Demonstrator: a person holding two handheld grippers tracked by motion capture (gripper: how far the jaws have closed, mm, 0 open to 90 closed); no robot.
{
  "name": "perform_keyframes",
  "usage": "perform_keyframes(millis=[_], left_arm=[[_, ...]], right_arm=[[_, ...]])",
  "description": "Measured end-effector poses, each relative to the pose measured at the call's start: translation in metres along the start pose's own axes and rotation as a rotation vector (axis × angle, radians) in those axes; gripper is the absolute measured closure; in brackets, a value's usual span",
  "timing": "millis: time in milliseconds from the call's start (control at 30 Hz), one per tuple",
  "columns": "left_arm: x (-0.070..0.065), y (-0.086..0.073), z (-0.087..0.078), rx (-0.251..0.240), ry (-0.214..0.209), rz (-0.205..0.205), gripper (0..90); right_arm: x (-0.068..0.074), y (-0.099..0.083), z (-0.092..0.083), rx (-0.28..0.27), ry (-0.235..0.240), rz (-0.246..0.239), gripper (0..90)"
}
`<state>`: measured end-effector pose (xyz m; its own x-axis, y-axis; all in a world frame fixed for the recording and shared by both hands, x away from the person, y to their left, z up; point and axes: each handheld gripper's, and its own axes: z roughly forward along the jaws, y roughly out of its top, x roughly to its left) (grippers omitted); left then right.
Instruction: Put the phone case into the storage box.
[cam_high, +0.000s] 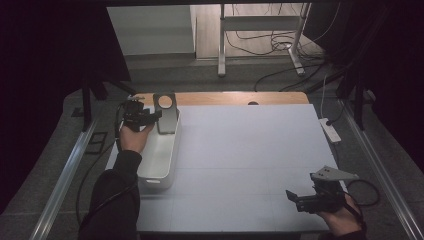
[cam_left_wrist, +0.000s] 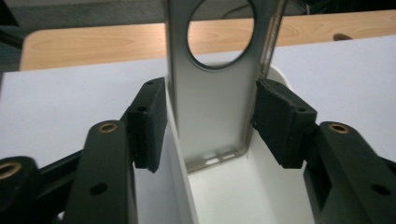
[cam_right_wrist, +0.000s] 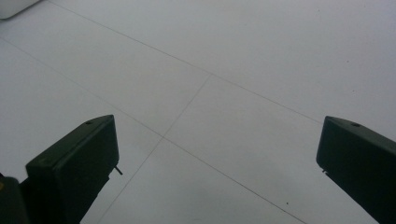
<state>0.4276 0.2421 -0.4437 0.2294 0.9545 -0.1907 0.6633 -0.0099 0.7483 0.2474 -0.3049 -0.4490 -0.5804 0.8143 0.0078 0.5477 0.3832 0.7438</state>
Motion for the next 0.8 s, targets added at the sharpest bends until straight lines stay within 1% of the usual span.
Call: perform_keyframes(millis=[133,200,233,267,300,367,433,567,633,800], left_arm=[[0.0,0.0,-0.003,0.01,-0.02,0.01,40.3],[-0.001,0.0,-0.004,0.005,-0.023,0.018,39.3],[-0.001,0.0,-0.007,0.0,-0.043,0.018,38.1],[-0.001,0.0,-0.007,0.0,-0.043,0.018,37.4],[-0.001,-0.001,-0.01,-0.009,-0.056,0.019,37.1],[-0.003,-0.001,-0.012,-0.011,-0.068,0.025,35.9],[-0.003,-0.002,-0.014,-0.013,-0.071,0.029,35.0],[-0.006,-0.003,-0.018,-0.016,-0.088,0.053,31.8],[-0.008,-0.003,-0.02,-0.016,-0.091,0.065,29.7],[-0.012,-0.004,-0.027,-0.019,-0.113,0.102,23.2]], right_arm=[[0.0,0.0,0.0,0.005,0.0,0.004,0.0],[-0.001,0.0,0.0,0.009,0.001,0.005,0.0],[-0.001,0.0,0.0,0.008,0.001,0.006,0.0],[-0.001,0.0,0.0,0.008,0.001,0.006,0.0],[0.0,0.0,0.0,0.007,0.003,0.008,0.0],[0.0,0.0,0.0,0.007,0.003,0.011,0.0],[0.0,-0.001,-0.001,0.009,0.003,0.011,0.0],[0.0,-0.003,-0.003,0.013,-0.003,0.018,0.0],[0.0,-0.005,-0.005,0.013,-0.006,0.022,0.0],[0.0,-0.008,-0.007,0.021,-0.012,0.031,0.0]])
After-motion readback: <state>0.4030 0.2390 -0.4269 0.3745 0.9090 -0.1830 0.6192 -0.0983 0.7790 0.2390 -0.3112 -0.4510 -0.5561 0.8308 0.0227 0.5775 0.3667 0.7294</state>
